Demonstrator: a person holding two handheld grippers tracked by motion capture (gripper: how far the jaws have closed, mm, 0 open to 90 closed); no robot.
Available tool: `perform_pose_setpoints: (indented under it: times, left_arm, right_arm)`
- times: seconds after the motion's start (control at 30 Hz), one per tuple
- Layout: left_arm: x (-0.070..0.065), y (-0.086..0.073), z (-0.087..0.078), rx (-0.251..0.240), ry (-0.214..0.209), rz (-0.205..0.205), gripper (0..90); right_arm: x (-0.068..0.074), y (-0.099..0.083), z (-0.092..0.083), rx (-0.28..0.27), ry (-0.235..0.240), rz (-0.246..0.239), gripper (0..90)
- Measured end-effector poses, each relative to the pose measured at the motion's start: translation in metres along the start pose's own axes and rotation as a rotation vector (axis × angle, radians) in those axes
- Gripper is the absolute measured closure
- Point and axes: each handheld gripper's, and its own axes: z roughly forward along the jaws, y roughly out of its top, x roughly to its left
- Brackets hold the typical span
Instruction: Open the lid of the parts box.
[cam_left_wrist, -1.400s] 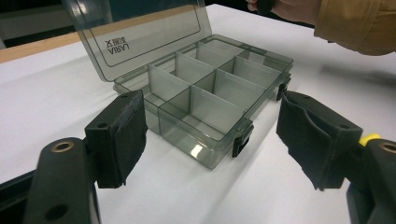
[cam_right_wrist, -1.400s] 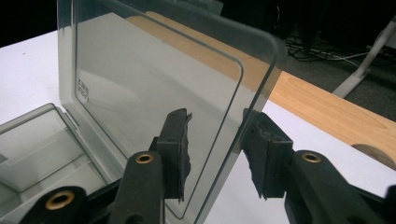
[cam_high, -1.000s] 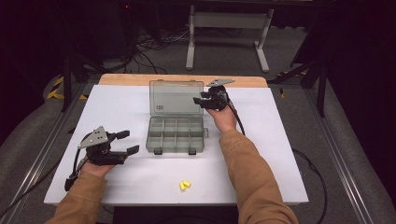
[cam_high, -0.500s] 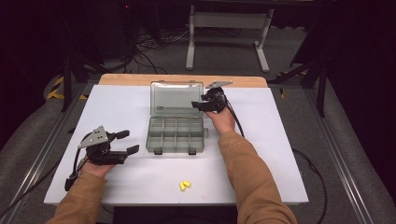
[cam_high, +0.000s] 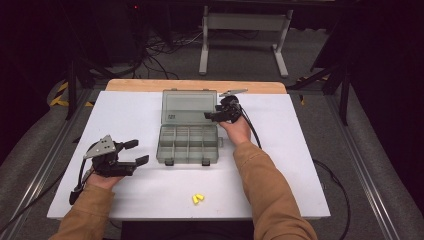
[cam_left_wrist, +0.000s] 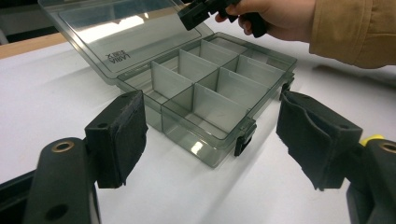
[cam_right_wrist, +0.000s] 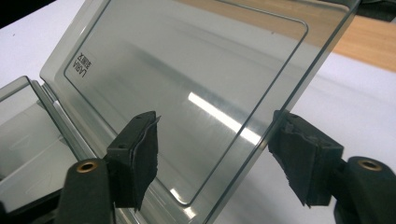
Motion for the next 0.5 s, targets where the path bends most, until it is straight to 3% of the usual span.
perform_pose_setpoints:
  times: [0.5]
  left_arm:
    - [0.0009, -0.0003, -0.0008, 0.007, 0.001, -0.005, 24.7]
  right_arm:
    - [-0.0031, -0.0036, 0.0017, 0.036, 0.000, 0.025, 29.9]
